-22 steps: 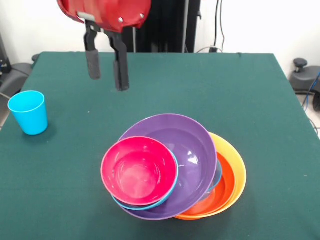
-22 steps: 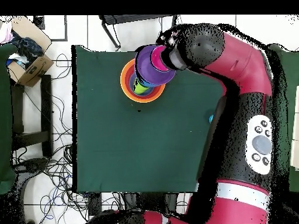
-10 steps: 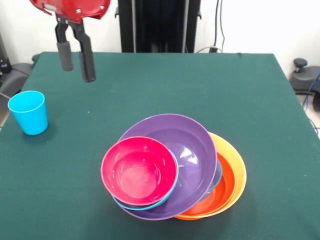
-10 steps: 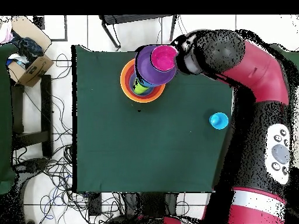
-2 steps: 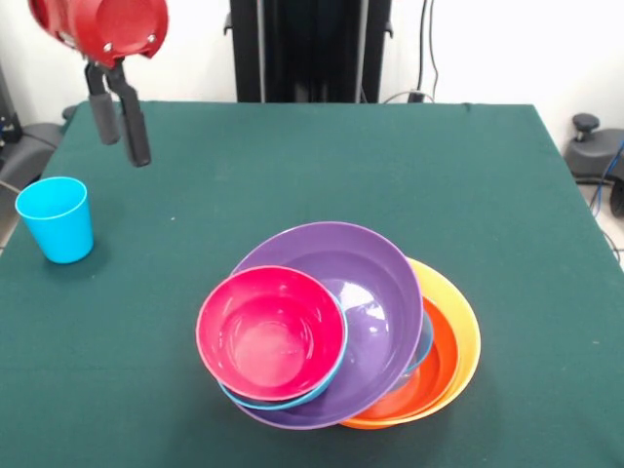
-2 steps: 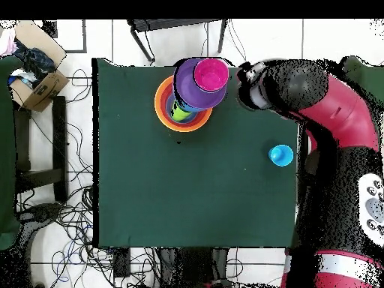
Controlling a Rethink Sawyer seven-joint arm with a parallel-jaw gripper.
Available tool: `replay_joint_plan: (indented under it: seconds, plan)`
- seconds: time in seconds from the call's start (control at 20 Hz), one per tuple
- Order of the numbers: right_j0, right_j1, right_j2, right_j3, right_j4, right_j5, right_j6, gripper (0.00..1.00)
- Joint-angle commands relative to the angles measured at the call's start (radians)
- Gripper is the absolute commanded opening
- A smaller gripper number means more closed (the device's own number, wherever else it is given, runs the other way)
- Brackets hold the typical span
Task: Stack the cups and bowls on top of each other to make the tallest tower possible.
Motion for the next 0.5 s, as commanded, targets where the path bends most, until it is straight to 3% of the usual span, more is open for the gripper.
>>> replay_joint_plan:
  seconds: [0.05, 0.5]
  plan:
    - [-0.030, 0.027, 0.150, 0.164, -0.087, -0.073, -0.234, 1.00]
    - [-0.089, 0.059, 0.219, 0.156, -0.143, -0.079, -0.269, 1.00]
